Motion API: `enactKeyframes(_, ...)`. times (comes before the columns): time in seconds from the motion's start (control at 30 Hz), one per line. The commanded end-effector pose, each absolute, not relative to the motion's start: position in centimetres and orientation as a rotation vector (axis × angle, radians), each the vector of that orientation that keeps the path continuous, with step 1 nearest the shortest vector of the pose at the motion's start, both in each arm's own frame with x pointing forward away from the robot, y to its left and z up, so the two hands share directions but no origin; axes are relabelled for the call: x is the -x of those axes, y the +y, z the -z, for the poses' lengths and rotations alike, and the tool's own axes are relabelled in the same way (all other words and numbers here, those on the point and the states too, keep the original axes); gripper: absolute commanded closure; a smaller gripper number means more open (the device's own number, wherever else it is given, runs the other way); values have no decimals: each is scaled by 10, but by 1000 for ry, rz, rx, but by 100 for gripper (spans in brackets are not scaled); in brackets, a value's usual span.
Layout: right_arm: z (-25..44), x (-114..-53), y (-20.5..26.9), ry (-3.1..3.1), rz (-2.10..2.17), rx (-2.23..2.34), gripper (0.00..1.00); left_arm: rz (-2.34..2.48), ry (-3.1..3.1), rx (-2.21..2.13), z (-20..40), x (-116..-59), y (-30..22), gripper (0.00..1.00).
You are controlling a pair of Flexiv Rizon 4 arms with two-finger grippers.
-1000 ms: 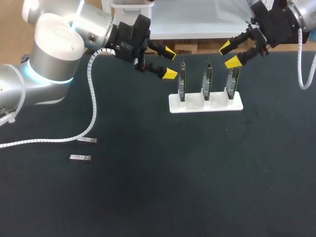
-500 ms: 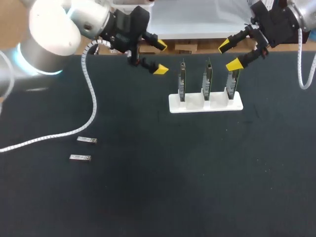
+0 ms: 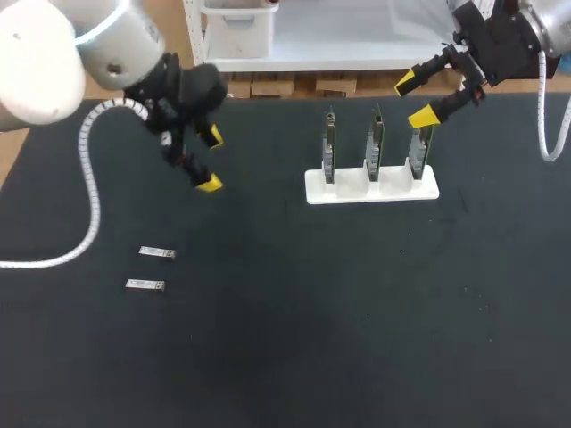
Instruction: Pick up the optical module with the left hand, and insert it into the network port with the right hand.
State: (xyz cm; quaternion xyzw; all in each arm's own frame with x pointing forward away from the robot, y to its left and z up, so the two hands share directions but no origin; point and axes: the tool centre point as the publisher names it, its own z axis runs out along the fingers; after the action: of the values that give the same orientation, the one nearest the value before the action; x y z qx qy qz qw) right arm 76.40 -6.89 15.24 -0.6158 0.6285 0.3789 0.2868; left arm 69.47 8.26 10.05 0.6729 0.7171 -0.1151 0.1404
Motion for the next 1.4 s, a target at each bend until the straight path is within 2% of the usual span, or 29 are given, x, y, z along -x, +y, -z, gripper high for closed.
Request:
enactKeyframes(0.03,-152,-763,-69,1680,-1010,1644,0,227,2161,-2048,-99,-674,98,0)
enactKeyframes(0.2,-152,-763,-69,1680,-1010,1644,0,314,2138,-2017,-93,-672,114,0)
enactKeyframes(1.07,-152,-763,-69,1680,-1010,1644,0,314,2138,-2017,-93,-672,114,0)
enactKeyframes(1.4,-152,-763,-69,1680,-1010,1644,0,-15,1973,-2106,-85,-664,103,0)
